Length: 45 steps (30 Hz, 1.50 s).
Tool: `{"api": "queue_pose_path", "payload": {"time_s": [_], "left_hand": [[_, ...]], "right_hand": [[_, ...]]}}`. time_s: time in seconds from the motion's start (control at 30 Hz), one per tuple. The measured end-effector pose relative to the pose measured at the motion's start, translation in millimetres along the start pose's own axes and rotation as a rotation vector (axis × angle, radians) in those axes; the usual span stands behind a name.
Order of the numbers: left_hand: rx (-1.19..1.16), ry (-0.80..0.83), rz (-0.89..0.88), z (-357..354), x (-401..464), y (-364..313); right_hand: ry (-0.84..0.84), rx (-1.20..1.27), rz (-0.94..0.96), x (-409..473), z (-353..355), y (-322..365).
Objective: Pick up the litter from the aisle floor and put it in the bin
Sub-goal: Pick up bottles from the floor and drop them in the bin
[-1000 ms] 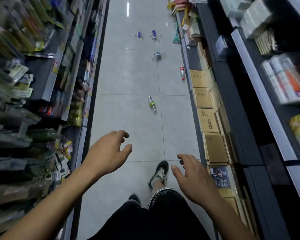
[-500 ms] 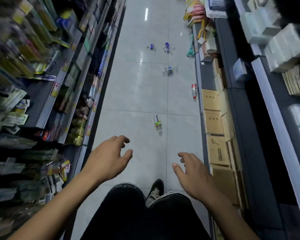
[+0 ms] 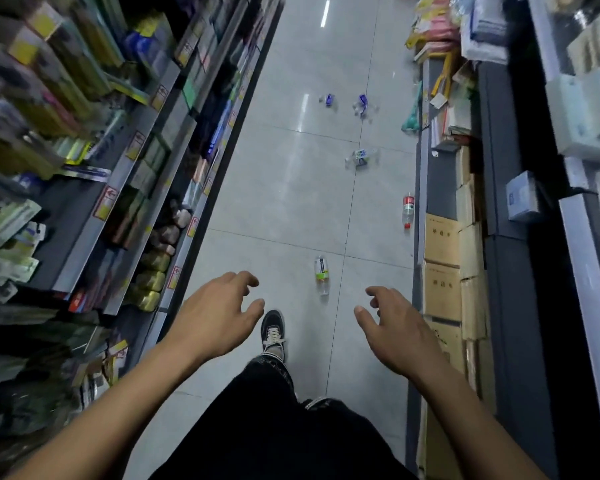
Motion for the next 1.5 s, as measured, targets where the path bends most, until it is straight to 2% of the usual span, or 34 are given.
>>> {"api": "queue_pose_path", "payload": {"time_s": [0.3,0.57,0.73,1.0,1.17,1.5], "left_hand": [[0.002,0.055,-0.107,33,141,-13],[0.014,0.116,-0.147,25,240,-64],[0.042,0.114,-0.102,8,300,-104],[-0.019,0.113,0.048,-32,374,-159],[-0.083,0.097,0.152,-67,407,-153],[-0.223,0.126,0.309,-152,449,-74]], "right_hand": [[0.007,0.002,-0.136,72,30,3],[0.045,0.087,-0.214,136,65,-38],[0.086,0.129,-0.164,201,97,-74],[0.174,0.047,-0.086,297,150,-131],[0.230,-0.004,-0.069,343,142,-146],[0.328,-0.142,-0.072,403,74,-149]]}}
Point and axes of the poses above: each hand's wrist, its own x-axis towards the middle knuckle, its own z-axis out of the back of the hand, y = z × x, the point moved 9 cm from there along x, towards the middle knuckle, and after that the axes turned 10 degrees about -z, right-handed, at the moved point
